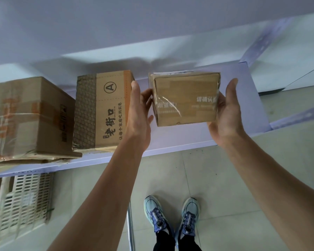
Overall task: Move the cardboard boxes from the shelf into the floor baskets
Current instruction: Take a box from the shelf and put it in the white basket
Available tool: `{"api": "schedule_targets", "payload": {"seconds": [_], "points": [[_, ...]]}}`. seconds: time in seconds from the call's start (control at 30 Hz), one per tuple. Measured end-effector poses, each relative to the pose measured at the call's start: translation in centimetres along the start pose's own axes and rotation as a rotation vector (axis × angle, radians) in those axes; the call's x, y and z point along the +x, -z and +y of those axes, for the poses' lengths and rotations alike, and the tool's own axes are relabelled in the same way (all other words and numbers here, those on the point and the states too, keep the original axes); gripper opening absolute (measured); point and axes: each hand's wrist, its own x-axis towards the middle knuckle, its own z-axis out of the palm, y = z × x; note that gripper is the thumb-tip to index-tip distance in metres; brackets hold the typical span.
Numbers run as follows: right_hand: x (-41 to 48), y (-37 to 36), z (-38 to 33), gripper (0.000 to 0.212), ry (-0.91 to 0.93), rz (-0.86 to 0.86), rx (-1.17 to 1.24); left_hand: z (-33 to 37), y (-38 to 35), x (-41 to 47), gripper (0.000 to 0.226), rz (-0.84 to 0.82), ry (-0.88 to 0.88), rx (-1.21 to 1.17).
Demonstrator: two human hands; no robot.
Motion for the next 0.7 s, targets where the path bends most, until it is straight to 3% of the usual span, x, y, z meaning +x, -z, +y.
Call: {"api": "schedule_targets", "payload": {"seconds": [0.27, 0.43, 0.7], "points": [[-1.4, 1.6, 3.2, 0.064, -0.077, 0.057, 0.014, -4.2, 1.5, -0.8, 0.073, 0.013, -0.011, -0.118], [-2.5, 2.9, 5.1, 0.076, -0.124, 0.031, 0.011, -6.4, 1.7, -2.3, 0.077, -0.015, -0.004, -0.052], [-3.1, 3.2, 8.1, 0.078, -0.221, -0.023, -0.086, -9.5, 1.4, -2.7, 0.074, -0.012, 0.079, 0.006]]}}
